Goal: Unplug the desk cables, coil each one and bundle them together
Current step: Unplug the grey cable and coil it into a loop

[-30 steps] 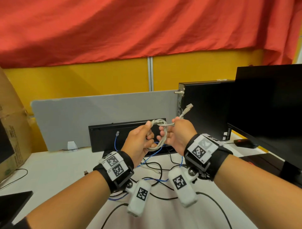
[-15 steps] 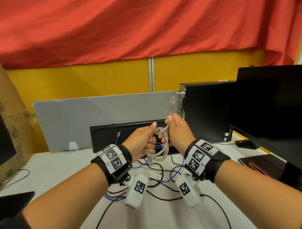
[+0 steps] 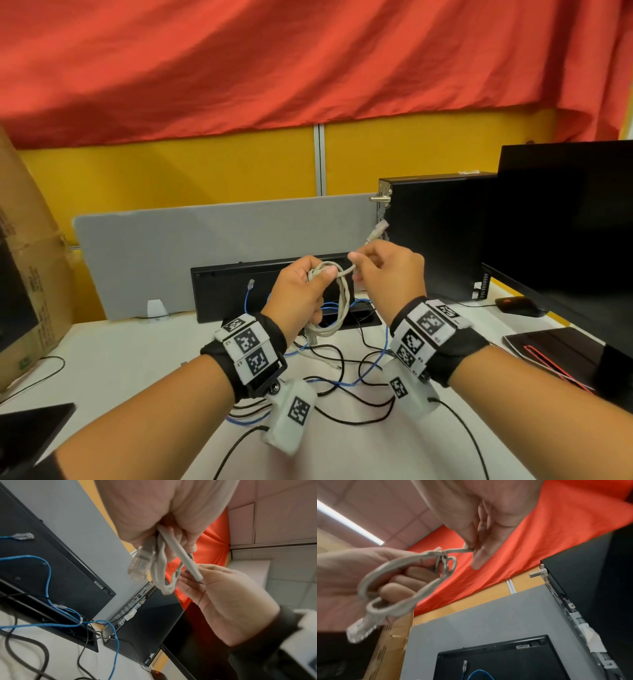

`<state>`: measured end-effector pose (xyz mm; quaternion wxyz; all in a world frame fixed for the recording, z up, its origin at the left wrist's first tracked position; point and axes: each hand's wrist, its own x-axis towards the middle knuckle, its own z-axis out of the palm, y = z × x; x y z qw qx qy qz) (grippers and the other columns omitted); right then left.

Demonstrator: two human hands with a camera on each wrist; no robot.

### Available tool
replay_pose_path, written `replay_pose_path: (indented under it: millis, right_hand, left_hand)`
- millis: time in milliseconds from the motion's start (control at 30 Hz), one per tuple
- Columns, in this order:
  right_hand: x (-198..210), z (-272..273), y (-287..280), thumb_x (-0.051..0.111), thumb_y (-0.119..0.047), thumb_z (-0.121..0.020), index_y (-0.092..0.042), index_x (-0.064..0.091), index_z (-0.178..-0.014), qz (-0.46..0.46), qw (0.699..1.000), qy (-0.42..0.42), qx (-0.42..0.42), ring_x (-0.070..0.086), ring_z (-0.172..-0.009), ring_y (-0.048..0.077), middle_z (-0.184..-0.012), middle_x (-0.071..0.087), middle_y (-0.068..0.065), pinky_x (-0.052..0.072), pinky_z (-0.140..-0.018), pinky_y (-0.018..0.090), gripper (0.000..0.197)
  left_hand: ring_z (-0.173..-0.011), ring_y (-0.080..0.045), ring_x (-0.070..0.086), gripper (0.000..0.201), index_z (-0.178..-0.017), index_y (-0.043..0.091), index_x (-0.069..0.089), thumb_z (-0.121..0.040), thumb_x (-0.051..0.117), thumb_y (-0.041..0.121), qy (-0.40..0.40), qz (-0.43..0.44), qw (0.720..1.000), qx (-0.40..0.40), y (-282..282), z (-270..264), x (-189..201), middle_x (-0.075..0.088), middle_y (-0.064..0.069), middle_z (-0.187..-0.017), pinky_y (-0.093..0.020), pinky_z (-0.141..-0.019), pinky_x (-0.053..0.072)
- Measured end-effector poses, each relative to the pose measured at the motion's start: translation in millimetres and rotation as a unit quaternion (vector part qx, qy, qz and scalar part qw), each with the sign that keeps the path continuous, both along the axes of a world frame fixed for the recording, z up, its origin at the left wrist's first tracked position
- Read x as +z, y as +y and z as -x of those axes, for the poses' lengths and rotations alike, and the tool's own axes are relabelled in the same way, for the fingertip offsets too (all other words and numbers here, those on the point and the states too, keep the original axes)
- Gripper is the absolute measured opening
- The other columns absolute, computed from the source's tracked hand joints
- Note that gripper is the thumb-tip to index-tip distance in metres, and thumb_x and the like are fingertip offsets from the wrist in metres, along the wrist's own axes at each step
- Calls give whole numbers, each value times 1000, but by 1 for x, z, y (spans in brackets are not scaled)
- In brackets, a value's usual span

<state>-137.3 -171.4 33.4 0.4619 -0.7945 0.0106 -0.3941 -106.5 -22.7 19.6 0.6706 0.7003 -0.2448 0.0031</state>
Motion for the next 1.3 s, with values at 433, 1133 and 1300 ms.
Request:
replay_pose_path:
  millis: [433, 1133, 1300]
  right_hand:
    - [0, 1, 0, 61, -15, -92, -7, 77, -89, 132, 979, 130, 86, 66, -70, 25, -74, 72, 8, 56, -74, 35, 18]
    - [-3, 15, 17, 61, 4, -89, -2, 71, -89, -295, 934, 132, 153, 66, -63, 16, -74, 70, 13, 58, -65, 30, 12]
    - [-5, 16, 16, 55, 5, -92, 1, 69, -96, -346, 900, 158, 212, 60, -66, 16, -77, 67, 10, 54, -76, 38, 15]
  left_hand:
    - [-39, -9, 26, 18, -88, 12, 57, -100, 51, 24, 43, 77, 996, 0, -5, 0, 8, 35, 8, -48, -20, -38, 27]
    - [-56, -14, 44, 20, -85, 9, 64, -98, 52, 20, 131, 103, 969, -182, 15, -15, 7, 44, -3, -65, -32, -66, 52]
    - [-60, -14, 46, 18, -94, 4, 55, -103, 40, 10, 125, 66, 977, -160, 19, -16, 4, 46, -5, -71, -31, -69, 55]
